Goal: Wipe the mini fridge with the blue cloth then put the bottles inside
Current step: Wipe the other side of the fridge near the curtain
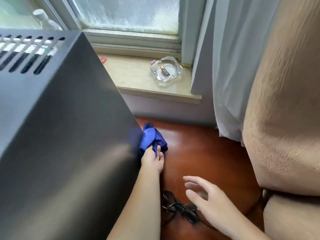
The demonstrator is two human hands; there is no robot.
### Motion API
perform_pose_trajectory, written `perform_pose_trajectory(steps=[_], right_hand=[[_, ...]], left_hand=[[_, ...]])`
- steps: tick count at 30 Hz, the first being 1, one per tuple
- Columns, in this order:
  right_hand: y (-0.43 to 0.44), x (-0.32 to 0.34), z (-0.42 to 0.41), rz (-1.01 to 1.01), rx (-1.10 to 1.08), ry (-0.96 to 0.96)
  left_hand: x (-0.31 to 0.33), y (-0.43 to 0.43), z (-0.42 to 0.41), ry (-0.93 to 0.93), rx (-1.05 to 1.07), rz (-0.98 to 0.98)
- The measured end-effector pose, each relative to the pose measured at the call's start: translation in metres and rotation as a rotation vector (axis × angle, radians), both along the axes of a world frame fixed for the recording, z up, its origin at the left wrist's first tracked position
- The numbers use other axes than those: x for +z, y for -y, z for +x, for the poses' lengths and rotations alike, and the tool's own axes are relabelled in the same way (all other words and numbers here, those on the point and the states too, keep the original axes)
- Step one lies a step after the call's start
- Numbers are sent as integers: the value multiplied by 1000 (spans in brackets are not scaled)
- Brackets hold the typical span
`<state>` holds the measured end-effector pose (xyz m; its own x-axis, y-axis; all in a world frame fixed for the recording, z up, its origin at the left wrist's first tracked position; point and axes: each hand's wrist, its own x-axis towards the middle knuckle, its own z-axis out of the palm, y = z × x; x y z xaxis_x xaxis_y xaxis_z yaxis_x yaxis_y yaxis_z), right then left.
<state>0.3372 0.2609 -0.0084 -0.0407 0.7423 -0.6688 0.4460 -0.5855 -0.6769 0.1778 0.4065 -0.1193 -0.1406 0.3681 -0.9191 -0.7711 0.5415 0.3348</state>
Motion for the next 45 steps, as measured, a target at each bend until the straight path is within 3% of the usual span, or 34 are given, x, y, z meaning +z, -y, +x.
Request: perform_pose_trajectory(steps=[8,13,19,25,31,36,41,45], right_hand=[[20,-9,35,-92,-149,78],[30,0,45,-33,-179,86],[59,17,36,61,-163,9],[101,23,28,196,-248,-90],[146,3,21,178,-175,-48],[194,-16,13,118,-51,45],[231,-12,-10,125,-82,98],[258,6,-71,205,-142,62]], left_hand=[[-6,-38,7,-56,-77,42],[5,40,-10,-257,-212,47],[77,141,-26,-238,-200,181],[143,222,-40,-317,-501,406],[114,291,-23,-428,-749,232],[52,328,-17,-331,-881,115],[82,361,-43,-336,-934,255],[115,399,-108,-378,-969,411]])
